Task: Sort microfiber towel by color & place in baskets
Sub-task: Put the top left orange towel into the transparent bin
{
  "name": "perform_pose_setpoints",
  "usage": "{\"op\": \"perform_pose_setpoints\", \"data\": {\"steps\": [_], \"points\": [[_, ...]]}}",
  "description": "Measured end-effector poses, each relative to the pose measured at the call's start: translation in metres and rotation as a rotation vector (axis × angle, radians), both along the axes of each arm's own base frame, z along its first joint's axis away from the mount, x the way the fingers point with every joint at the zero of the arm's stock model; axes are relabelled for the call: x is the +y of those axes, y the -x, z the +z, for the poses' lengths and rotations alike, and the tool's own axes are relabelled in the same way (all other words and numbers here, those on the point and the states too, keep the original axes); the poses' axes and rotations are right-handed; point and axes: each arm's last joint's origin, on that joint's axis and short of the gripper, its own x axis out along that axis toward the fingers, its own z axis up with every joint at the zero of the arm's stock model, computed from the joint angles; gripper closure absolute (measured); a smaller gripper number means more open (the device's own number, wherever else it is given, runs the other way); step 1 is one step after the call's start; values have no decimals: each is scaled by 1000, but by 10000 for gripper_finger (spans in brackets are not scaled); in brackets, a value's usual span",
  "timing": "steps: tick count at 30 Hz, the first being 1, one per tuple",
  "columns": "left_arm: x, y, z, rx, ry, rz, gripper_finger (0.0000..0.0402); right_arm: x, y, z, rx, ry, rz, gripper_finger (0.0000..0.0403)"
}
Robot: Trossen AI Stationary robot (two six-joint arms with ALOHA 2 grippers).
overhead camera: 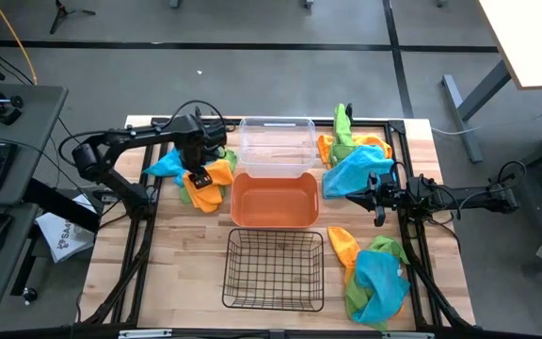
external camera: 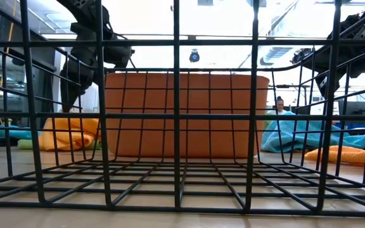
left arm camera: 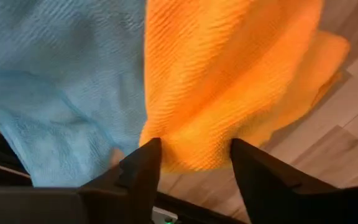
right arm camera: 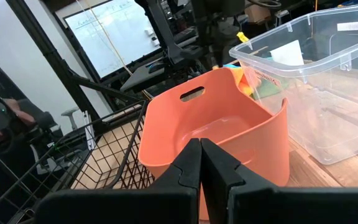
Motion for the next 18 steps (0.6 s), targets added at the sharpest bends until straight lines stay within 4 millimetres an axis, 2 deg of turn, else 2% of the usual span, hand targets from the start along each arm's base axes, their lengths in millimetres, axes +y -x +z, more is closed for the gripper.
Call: {"op": "perform_pose_setpoints", "data": {"steps": [2,6,9,11,13,18], "points": [[-2,-1,0,-2,2,-12,264,0,0,0,0,0,1,402],[-8,-2,3,-28,40,-42,374,0,0,0,0,0,0,402],[-11,2,22,-53,42,-27,389,0,0,0,0,0,0,402],[-13,5,48,-97,20,-25,395,0,0,0,0,0,0,402],[-15,8,86,-198,-33,-19,399,0,0,0,-1,0,0,402],[-16,11,185,-653,-302,9,400,0,0,0,0,0,0,402]]}}
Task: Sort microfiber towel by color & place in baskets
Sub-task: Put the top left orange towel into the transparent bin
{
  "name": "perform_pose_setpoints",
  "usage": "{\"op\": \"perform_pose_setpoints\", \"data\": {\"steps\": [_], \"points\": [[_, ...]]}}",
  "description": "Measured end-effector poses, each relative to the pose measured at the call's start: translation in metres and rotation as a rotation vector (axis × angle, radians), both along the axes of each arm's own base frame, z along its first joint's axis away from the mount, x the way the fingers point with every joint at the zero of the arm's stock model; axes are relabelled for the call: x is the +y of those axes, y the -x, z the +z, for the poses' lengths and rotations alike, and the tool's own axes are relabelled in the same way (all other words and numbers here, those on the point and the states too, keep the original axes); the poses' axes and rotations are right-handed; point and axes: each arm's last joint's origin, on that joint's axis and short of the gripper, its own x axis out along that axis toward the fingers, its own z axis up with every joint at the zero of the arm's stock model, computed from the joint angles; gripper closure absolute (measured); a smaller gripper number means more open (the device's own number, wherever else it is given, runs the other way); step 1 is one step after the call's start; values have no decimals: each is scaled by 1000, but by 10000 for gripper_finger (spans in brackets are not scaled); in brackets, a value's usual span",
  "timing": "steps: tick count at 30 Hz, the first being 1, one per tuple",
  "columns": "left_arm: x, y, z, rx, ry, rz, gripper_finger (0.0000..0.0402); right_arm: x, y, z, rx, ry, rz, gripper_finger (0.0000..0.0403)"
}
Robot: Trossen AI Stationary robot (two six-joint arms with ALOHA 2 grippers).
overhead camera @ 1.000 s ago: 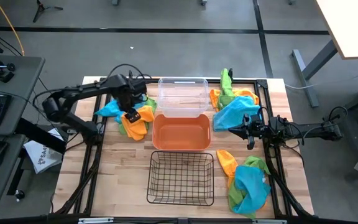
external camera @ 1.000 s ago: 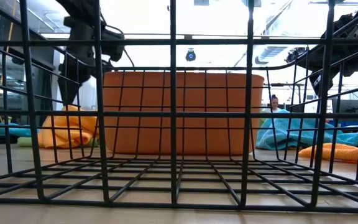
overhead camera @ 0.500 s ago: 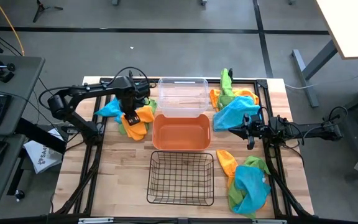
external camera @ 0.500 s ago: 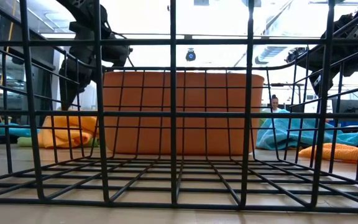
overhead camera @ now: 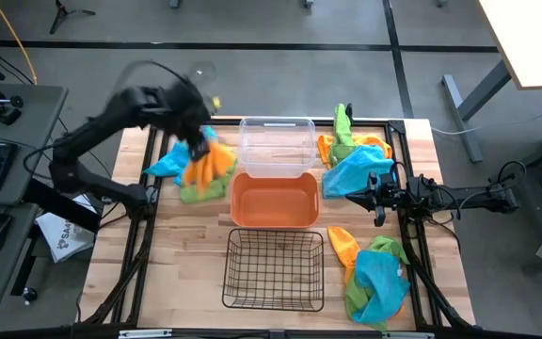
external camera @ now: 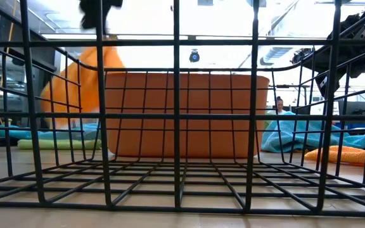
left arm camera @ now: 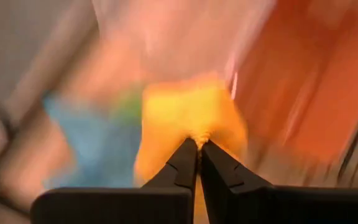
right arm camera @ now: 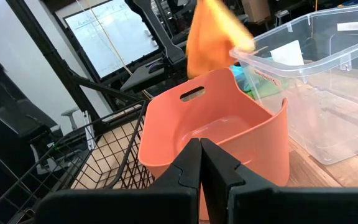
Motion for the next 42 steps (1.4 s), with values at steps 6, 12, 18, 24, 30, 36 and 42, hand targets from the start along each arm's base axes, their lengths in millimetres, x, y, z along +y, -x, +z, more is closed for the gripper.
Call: {"op": "perform_pose_setpoints", "data": {"steps": [6,12,18,24,30,36,42], "points": [[8,-19,73,-523,-263,-38,401,0,0,0,1,0,0,402],[26,-65,79,-767,-327,-166,401,0,0,0,0,0,0,402],[28,-93,47,-679,-151,-230,401,0,0,0,1,0,0,402],[29,-105,-14,-610,-81,-211,401,0,0,0,1,0,0,402],[46,-110,-41,-729,-149,-99,401,0,0,0,0,0,0,402],[45,-113,-33,-804,-234,-160,401,0,0,0,0,0,0,402],[42,-108,-52,-621,-193,-187,401,0,0,0,0,0,0,402]]}}
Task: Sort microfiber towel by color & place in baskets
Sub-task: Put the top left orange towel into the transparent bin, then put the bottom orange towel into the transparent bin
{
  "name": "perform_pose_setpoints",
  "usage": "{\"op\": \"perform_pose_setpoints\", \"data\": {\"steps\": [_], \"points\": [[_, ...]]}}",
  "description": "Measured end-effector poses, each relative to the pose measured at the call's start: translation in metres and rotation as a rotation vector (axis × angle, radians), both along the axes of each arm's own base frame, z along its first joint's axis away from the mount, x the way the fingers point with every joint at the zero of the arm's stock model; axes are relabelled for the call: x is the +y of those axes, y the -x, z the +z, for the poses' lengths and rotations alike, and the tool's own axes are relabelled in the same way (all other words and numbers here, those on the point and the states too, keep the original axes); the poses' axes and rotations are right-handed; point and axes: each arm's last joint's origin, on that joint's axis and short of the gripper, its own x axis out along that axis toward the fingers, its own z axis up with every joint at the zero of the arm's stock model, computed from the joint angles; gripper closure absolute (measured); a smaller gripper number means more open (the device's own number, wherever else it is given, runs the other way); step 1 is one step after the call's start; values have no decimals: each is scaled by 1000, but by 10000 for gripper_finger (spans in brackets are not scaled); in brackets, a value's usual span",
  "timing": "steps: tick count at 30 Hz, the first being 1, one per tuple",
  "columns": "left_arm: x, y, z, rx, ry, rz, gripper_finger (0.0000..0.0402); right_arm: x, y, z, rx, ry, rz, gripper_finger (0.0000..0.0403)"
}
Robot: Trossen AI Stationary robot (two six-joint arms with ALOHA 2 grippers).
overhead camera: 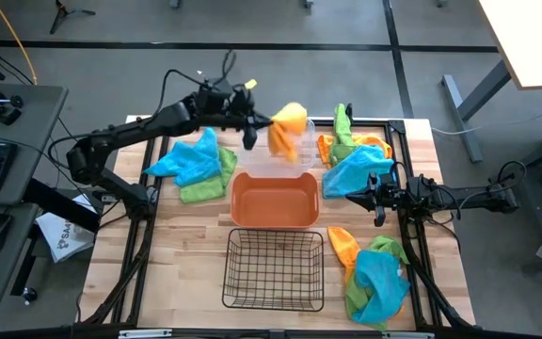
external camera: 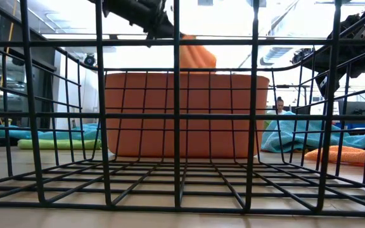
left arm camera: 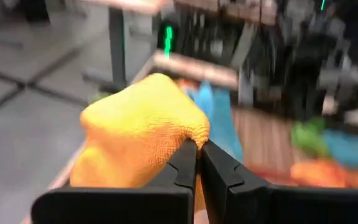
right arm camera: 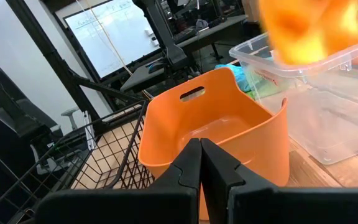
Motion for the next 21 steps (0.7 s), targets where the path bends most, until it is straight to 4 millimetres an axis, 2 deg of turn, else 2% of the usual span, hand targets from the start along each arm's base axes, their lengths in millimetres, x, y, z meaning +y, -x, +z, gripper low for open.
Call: {"op": "perform_pose_setpoints", "data": {"steps": [6,9,14,21], "points": [[0,7,-52,132,93,32,401,0,0,0,0,0,0,402],[3,9,-62,102,145,71,397,0,0,0,0,0,0,402],[7,7,-52,37,137,71,360,0,0,0,0,0,0,402],[1,1,-21,15,87,-6,254,0,0,0,0,0,0,402]]}}
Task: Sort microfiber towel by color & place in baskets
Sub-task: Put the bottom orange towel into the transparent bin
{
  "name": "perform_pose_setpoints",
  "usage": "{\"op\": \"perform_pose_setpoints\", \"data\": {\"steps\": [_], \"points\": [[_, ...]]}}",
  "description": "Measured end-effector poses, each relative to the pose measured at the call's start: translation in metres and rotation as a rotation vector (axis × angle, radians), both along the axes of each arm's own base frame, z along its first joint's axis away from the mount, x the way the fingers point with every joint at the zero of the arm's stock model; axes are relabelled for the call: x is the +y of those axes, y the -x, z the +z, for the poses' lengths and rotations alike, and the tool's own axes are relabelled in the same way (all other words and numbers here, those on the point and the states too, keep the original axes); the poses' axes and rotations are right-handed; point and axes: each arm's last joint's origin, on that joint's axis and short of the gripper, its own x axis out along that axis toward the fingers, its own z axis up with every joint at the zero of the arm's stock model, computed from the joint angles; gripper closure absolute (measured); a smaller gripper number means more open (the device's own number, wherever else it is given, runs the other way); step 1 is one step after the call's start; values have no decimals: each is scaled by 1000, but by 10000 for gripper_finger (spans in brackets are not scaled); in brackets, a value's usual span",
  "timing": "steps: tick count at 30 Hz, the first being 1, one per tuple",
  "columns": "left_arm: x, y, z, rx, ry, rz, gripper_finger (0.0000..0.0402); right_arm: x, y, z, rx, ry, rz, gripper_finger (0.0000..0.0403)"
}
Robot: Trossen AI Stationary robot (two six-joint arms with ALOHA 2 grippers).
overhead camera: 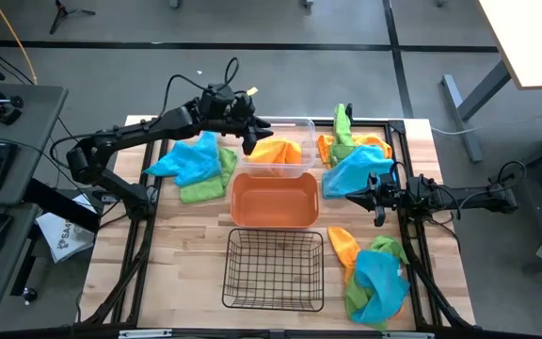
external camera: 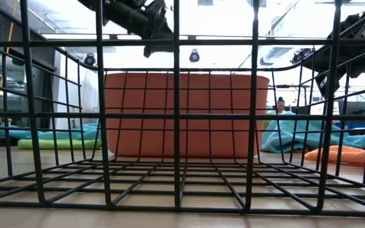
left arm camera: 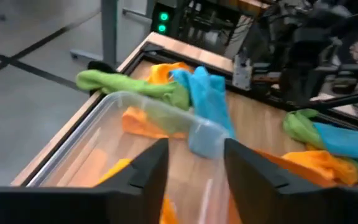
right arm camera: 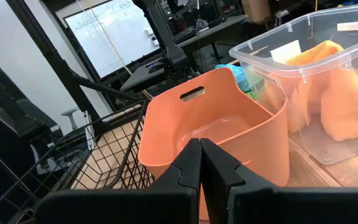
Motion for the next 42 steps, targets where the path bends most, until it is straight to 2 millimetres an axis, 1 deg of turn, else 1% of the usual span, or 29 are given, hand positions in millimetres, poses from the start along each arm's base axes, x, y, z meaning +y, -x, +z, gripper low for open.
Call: {"op": "perform_pose_setpoints", "data": {"steps": [3,6,8,10,12,14,15,18,21,23,24,26,28,31,33,37,40,42], "points": [[-4,-1,22,-13,66,-7,214,0,0,0,0,0,0,402],[-12,4,50,-39,187,-101,190,0,0,0,0,0,0,402],[-20,12,69,-67,226,-214,185,0,0,0,0,0,0,402],[-30,21,80,-92,225,-336,184,0,0,0,0,0,0,402],[-41,33,88,-96,208,-389,185,0,0,0,-1,0,-1,402],[-51,47,96,-86,196,-404,187,-2,0,1,-13,12,-47,402],[-57,54,99,-81,186,-400,188,-2,0,3,-38,-15,-73,402],[-71,76,109,-77,119,-332,191,-5,1,18,-214,-255,-142,402],[-82,94,106,-111,71,-241,192,-10,4,27,-376,-513,-290,402],[-87,103,99,-164,58,-188,192,-13,6,30,-457,-631,-377,402],[-89,107,94,-194,60,-162,192,-14,6,32,-489,-657,-390,402],[-91,112,83,-275,69,-120,192,-13,5,41,-570,-661,-337,402],[-92,115,67,-337,105,-80,192,-11,6,56,-675,-610,-228,402],[-92,115,49,-418,171,-59,192,-7,2,91,-769,-477,-111,402],[-92,115,43,-453,206,-53,192,-5,-7,114,-735,-369,-84,402],[-92,116,42,-467,221,-54,193,-4,-33,146,-484,-214,-146,402],[-94,120,44,-479,228,-65,193,-7,-46,160,-171,-231,-201,400],[-97,126,47,-488,222,-70,193,-7,-50,158,110,-264,-214,391]]}}
